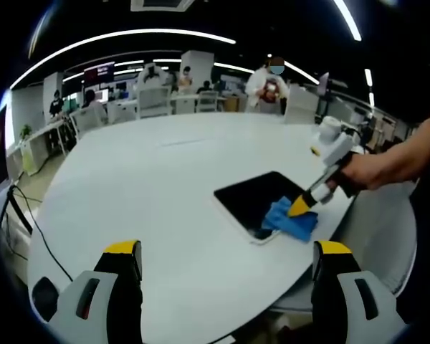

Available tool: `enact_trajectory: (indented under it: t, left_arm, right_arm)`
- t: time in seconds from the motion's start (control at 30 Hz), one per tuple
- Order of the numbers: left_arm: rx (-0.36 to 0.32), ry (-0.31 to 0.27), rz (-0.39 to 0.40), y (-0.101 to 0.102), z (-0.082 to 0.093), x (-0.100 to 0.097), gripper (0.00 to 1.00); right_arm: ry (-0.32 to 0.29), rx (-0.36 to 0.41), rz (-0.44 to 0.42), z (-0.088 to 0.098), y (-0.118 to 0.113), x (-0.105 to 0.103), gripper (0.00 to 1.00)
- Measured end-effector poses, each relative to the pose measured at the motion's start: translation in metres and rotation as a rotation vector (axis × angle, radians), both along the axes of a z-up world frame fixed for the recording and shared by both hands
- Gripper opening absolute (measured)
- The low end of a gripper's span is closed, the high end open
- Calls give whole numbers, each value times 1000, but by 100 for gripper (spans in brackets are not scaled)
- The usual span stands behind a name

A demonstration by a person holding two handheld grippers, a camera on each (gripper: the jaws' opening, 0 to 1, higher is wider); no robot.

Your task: Wipe the mirror surface with the cleaning cloth until all visible marks leave the cleaned area.

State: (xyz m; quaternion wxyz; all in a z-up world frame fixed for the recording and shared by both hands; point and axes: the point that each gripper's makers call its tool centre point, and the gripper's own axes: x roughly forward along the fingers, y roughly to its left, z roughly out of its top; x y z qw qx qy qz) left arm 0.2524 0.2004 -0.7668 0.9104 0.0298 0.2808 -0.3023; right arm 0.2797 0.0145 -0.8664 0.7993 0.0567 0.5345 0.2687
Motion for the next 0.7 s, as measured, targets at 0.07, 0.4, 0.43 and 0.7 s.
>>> enact_trajectory:
  t: [0.07,0.4,0.43,0.7]
  left_arm:
    - [2,0,-3,-2,0,-1,100]
    - [4,1,-6,-7,-1,-1,100]
    - [4,3,-7,-8,-2,-2,100]
    - [2,4,-19,-15,-3,0,100]
  right_arm:
    - [1,-1,-3,0,-3,0,0]
    - [-1,-11,-15,0,-20,0,0]
    - [0,-12,-16,0,-22,0,0]
    - [10,-15,-21,-1,-28,1,0]
